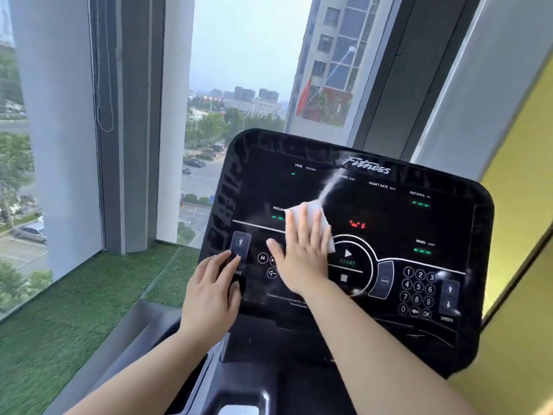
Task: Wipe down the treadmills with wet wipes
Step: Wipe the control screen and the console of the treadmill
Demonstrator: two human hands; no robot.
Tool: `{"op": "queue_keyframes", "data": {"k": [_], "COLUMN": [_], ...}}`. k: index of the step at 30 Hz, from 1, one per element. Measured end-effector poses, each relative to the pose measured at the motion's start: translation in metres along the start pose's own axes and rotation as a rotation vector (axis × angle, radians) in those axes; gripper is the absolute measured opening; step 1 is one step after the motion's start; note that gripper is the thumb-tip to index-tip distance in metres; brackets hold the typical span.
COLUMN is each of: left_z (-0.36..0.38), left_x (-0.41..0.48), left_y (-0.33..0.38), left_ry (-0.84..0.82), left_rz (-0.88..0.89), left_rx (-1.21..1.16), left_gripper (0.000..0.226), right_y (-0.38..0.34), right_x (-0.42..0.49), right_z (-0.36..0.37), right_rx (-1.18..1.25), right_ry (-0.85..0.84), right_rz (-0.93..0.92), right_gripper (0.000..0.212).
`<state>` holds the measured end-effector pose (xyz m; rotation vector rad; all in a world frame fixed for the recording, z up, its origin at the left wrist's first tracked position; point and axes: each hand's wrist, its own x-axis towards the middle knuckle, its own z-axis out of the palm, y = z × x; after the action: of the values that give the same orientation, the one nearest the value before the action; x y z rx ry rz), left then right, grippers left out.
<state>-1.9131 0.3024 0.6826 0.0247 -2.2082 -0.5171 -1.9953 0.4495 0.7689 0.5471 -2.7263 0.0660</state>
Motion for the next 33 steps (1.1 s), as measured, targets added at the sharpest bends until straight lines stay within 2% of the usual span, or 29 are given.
{"op": "queue_keyframes", "data": {"k": [3,6,12,17,21,24,25,27,30,33], "left_z": [0.004,0.008,0.018,0.022,0.025,0.03,0.031,0.034,0.038,0.044], "left_x": [0.007,0.018,0.032,0.026,0.02,0.016,0.016,0.015,0.015,0.017], "left_y": [0.008,0.02,0.041,0.049,0.052,0.053,0.054,0.06,0.071,0.083], "left_ry": [0.019,0.004,-0.059,-0.098,-0.121,-0.128,-0.124,-0.103,-0.085,-0.105], "left_rz": [0.039,0.074,0.121,0.144,0.16,0.164,0.166,0.167,0.191,0.223], "left_rx": [0.015,0.019,0.023,0.039,0.051,0.064,0.072,0.092,0.094,0.096], "left_gripper": [0.047,0.047,0.048,0.048,0.047,0.047,0.048,0.048,0.048,0.049], "right_y": [-0.002,0.024,0.089,0.128,0.138,0.112,0.098,0.075,0.089,0.134], "right_x": [0.008,0.022,0.022,0.0,-0.022,-0.035,-0.039,-0.048,-0.053,-0.051], "right_z": [-0.006,-0.022,-0.042,-0.035,-0.018,-0.001,0.006,0.022,0.023,0.006], "right_rx": [-0.078,-0.093,0.031,0.108,0.182,0.279,0.295,0.225,0.129,0.118], "right_ry": [-0.05,-0.042,0.008,0.049,0.117,0.121,0.099,0.067,0.013,0.009], "right_rz": [-0.171,-0.203,0.062,0.206,0.354,0.489,0.481,0.34,0.14,0.159], "right_gripper": [0.064,0.059,0.056,0.056,0.059,0.063,0.066,0.069,0.06,0.055]}}
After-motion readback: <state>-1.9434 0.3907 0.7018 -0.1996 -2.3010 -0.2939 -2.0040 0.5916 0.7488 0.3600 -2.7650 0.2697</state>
